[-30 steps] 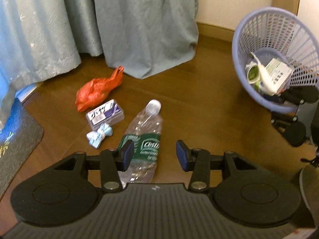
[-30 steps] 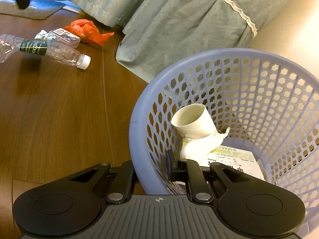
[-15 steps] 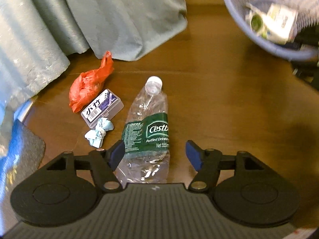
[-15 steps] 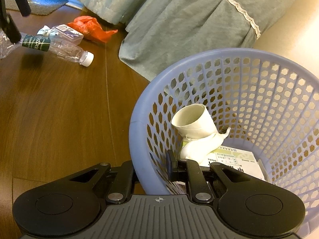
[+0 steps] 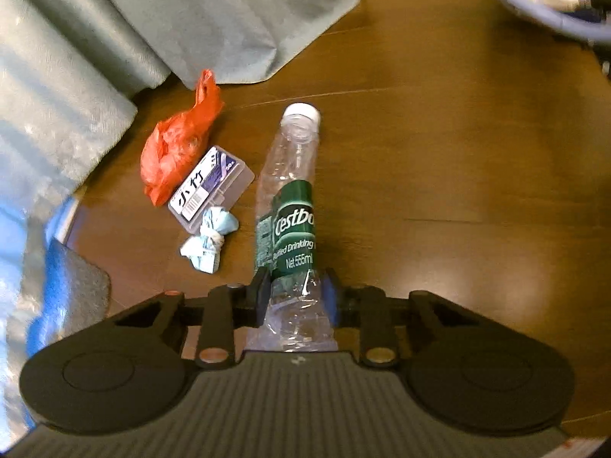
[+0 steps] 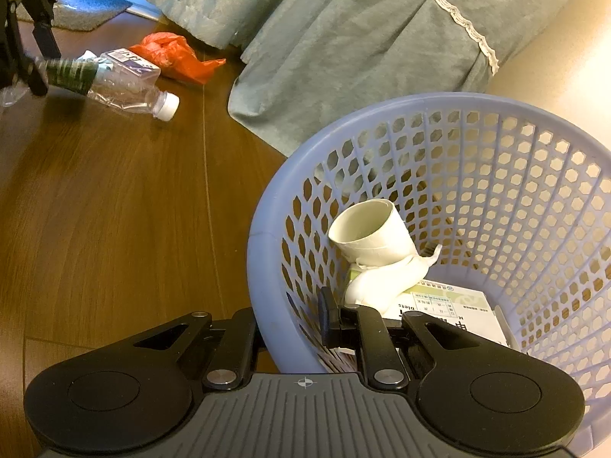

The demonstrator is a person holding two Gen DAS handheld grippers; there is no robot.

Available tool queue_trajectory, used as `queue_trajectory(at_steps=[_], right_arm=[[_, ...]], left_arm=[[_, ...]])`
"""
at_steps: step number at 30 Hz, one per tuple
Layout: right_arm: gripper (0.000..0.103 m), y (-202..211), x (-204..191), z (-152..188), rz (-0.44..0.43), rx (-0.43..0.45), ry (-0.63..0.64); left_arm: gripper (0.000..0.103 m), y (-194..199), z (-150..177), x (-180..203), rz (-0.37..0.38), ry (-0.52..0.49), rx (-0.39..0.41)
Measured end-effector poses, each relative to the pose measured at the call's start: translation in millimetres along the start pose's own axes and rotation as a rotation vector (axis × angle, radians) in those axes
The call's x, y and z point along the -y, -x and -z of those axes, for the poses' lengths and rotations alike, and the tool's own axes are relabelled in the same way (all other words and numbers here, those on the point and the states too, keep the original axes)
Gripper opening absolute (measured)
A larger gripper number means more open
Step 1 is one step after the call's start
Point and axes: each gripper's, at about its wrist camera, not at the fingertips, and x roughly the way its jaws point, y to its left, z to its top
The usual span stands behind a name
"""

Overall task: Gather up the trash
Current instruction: 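Lower the left tool onto the clear water bottle and grasp it, then carry the water bottle over the wastebasket and open the left tool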

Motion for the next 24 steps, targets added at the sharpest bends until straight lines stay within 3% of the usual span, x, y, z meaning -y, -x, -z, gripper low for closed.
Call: queue_trajectory(at_steps=[8, 24], right_arm=[[0.01, 0.0, 0.3, -0.9, 0.0, 0.0, -0.001], [0.01, -0.2, 0.3, -2.4, 0.0, -0.002, -0.001]], left_arm=[[0.022, 20.8, 18.1, -45.6, 0.206, 0.365, -0.026], [0.041, 3.0, 38.3, -70.8, 0.192, 0.503, -0.101]])
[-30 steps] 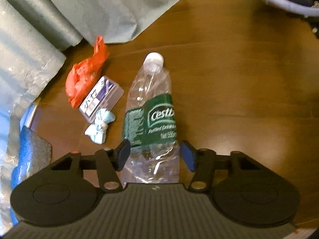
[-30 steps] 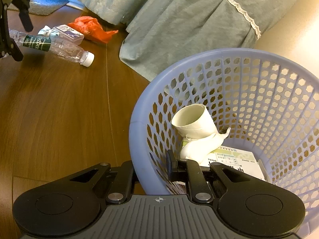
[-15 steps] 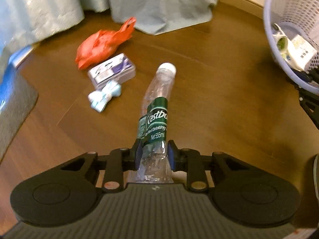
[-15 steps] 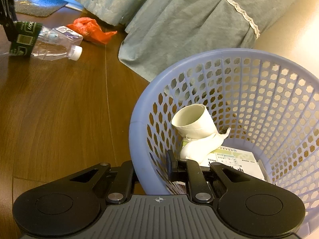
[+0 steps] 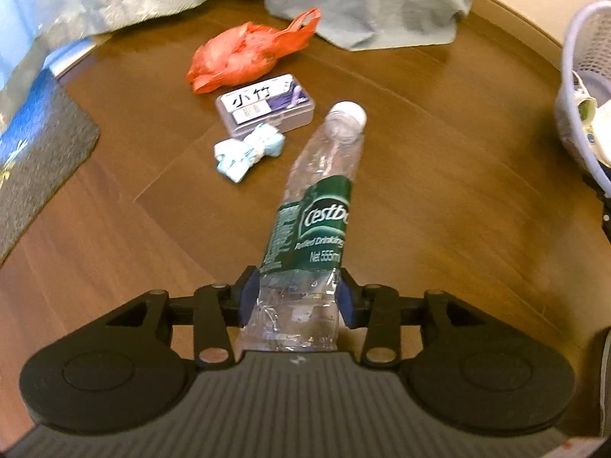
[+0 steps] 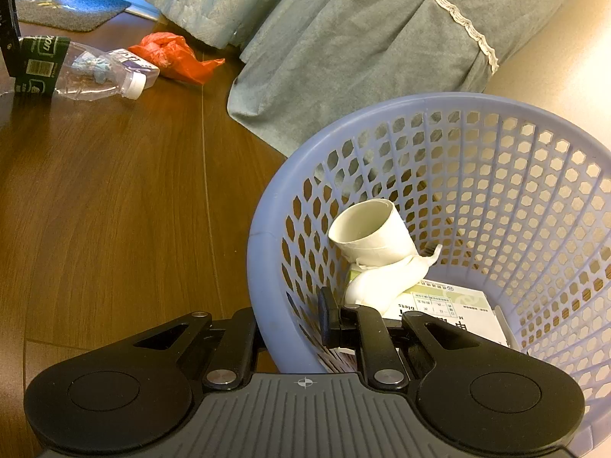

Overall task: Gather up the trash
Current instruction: 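Carry the water bottle over the wastebasket and open the left tool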

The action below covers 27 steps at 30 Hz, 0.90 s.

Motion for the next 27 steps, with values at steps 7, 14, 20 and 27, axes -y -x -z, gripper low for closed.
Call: queue_trajectory(at_steps=[7, 14, 20, 27], right_arm=[[0.01, -0.6, 0.1, -0.1, 0.0, 0.001, 0.0], [0.01, -0.9, 0.3, 0.2, 0.0, 0.001, -0.003], [0.01, -1.3, -0.3, -0.3, 0.0, 0.001, -0.002], [0.01, -0.7, 0.3, 0.3, 0.0, 0.001, -0.004]], left_arm=[[0.06, -9.7, 8.9, 3.7, -0.008, -0.059, -0.038], [0.048, -5.6, 7.5, -12.9, 0.064, 0.066, -0.051], [0.034, -0.1, 6.4, -38.6, 0.068, 0.177, -0.046], [0.029, 0.2, 1.7, -33.8, 0.033, 0.123, -0.062]])
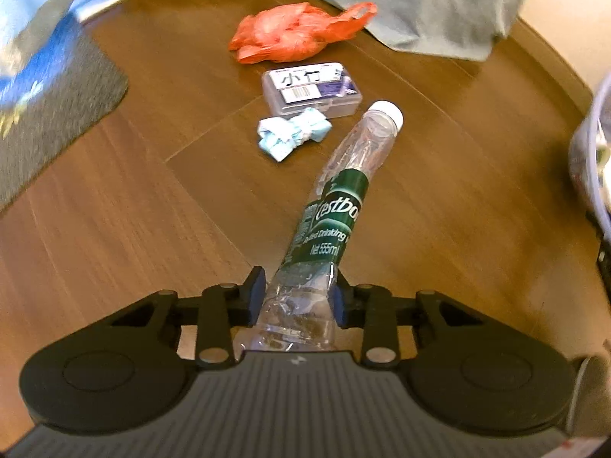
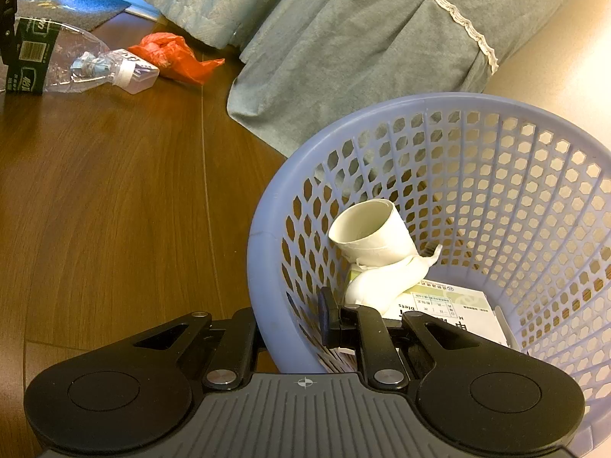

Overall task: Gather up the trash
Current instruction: 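Carry the water bottle over the wastebasket and open the left tool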

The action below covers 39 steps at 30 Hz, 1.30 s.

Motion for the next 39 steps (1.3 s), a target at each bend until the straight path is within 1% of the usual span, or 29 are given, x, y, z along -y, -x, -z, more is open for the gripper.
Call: queue_trajectory(at_steps=[3, 6, 9, 15, 18, 22, 39], right_arm=[[0.01, 0.0, 0.0, 0.0, 0.0, 0.0, 0.0], [0.01, 0.1, 0.1, 0.1, 0.0, 0.0, 0.001], [0.01, 0.2, 0.0, 0.1, 0.0, 0.0, 0.0], [0.01, 0.1, -0.6, -0.1, 0.0, 0.0, 0.0], [0.01, 0.4, 0.0, 0.0, 0.001, -0.001, 0.001], [0.011, -0.2, 0.0, 0.0, 0.0, 0.0, 0.001], [0.011, 0.4, 0.3, 0.4, 0.0, 0.0, 0.003]], left_arm=[[0.027, 3.9, 2.3, 11.9, -0.003, -0.073, 0.014], [0.027, 7.8, 1.7, 18.6, 0.022, -0.084, 0.026], [0.026, 10.0, 0.1, 23.2, 0.056, -0.066, 0.027], [0.026, 13.8, -2.4, 22.0, 0.148, 0.05, 0.016], [0.026, 18.2, -4.1, 24.5, 0.175, 0.069, 0.026], [0.026, 26.7, -7.2, 35.0, 0.198, 0.055, 0.046], [0.026, 70.3, -24.0, 98.7, 0.354, -0.045, 0.105]])
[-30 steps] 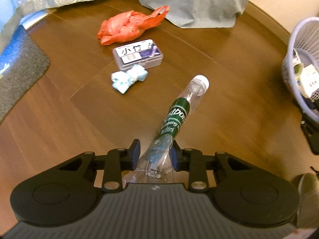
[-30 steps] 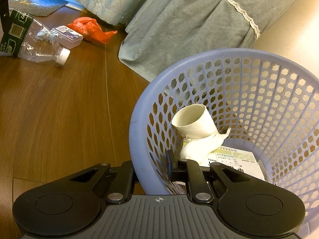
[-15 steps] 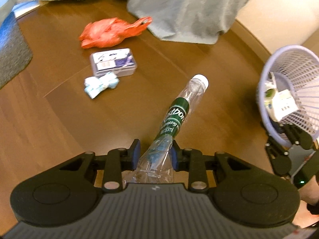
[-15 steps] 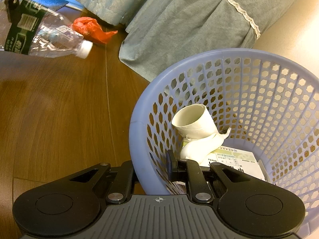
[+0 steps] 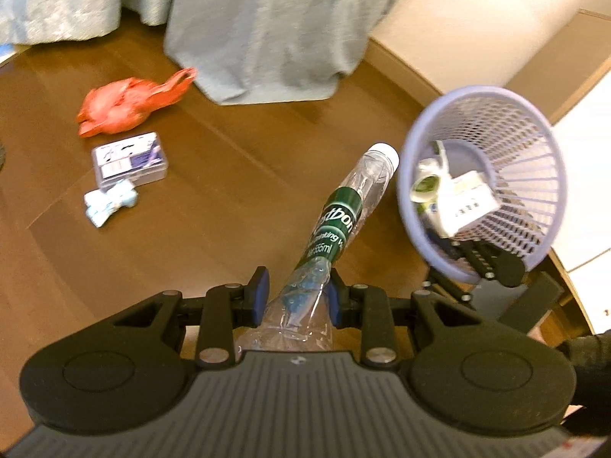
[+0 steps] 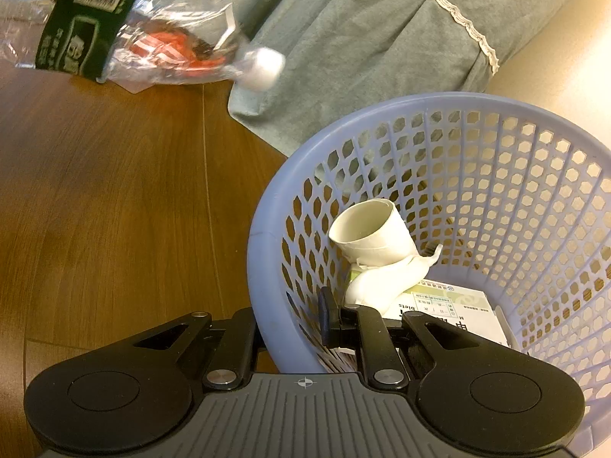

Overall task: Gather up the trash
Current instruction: 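Carry the water bottle over the wastebasket and open the left tool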

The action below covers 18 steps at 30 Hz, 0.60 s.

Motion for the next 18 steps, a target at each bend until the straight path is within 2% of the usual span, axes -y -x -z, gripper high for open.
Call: queue_trajectory(at_steps=[10, 18], right_arm=[[0.011, -0.1, 1.1, 0.1, -0.001, 0.001, -0.006], [0.01, 0.8, 5.1, -1.2, -0.004, 0.007, -0.034]], left_arm=[[0.026, 0.6, -27.3, 51.8, 0.09, -0.09, 0.009], [0.026, -34.2, -63.1, 114.8, 0.147, -0.219, -0.021]])
